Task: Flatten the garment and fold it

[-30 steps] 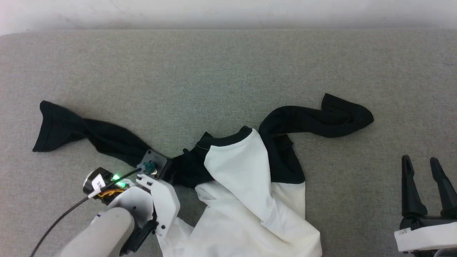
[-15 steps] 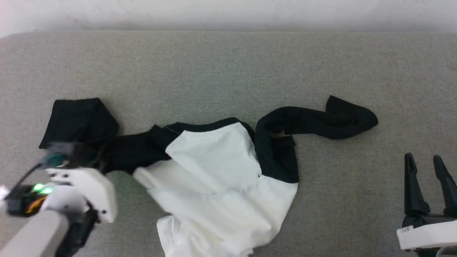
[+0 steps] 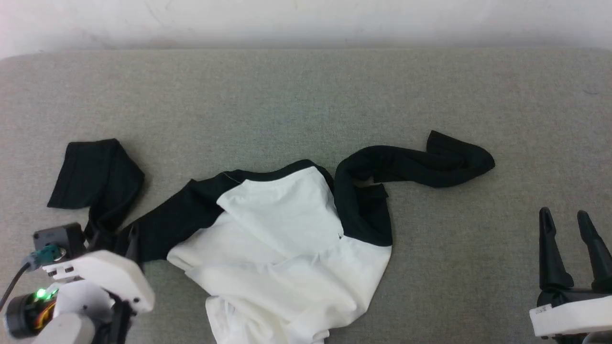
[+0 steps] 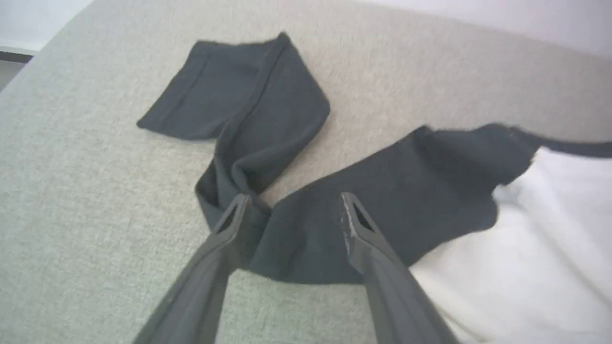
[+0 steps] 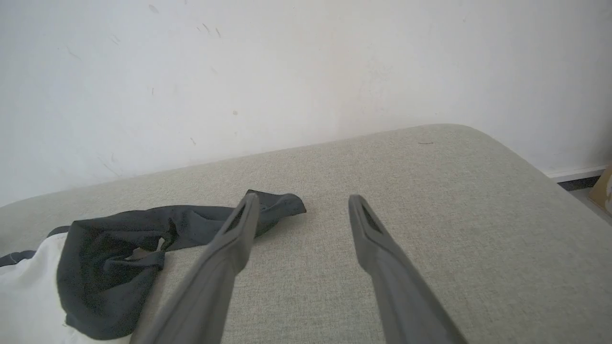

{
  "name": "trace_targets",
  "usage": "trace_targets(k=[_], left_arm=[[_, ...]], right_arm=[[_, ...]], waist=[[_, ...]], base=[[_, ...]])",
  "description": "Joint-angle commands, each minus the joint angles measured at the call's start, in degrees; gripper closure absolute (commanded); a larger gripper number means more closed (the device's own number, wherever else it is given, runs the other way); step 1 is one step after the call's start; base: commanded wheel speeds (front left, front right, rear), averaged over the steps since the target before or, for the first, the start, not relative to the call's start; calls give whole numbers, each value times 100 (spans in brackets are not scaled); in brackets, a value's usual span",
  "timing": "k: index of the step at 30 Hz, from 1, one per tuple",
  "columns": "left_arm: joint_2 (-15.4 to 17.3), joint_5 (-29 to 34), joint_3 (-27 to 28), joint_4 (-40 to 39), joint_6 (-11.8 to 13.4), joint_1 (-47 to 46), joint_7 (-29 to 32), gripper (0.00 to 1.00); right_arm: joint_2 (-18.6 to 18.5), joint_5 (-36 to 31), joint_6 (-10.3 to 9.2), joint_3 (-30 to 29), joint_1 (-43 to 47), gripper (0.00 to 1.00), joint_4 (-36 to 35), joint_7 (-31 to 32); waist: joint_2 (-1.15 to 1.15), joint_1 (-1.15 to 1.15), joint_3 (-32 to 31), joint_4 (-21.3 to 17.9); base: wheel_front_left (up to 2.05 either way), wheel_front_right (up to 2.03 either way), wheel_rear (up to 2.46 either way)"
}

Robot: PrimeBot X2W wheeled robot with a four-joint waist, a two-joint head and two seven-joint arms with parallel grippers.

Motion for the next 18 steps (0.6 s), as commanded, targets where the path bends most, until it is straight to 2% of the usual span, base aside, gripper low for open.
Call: trace_targets(k=[1,5,6,9,12,15,18], left_arm=[[-182,-88,153,-138,29,33,-291,0],[-633,-231,493,-718,-231,142,-1338,0],[-641,-140,496,-863,-363,163,-1614,0],[-800,169,654,-1226,-552,227,-2419,0],[-1044,658,774,-1541,-734,326,-2595,0],[-1551,1314,1083,-1925,-923,413,-2606,0],[-2002,1811,1225,-2000,-1176,626,-2608,0]], right_arm=[[12,-24,-3,2,35,0,9,3],[12,-52,-3,70,70,0,7,34],[12,-74,-3,98,61,0,-5,51],[12,-194,-3,197,-38,0,-61,139],[12,-397,-3,325,-254,0,-175,308],[12,-584,-3,437,-619,0,-232,587],[2,-810,-3,596,-1048,0,-159,1138]], waist=[[0,0,-75,35],[0,0,-205,128],[0,0,-234,154],[0,0,-293,247],[0,0,-295,342],[0,0,-242,437],[0,0,-171,508]], base=[[0,0,0],[0,0,0],[0,0,0],[0,0,0],[0,0,0],[0,0,0],[0,0,0]])
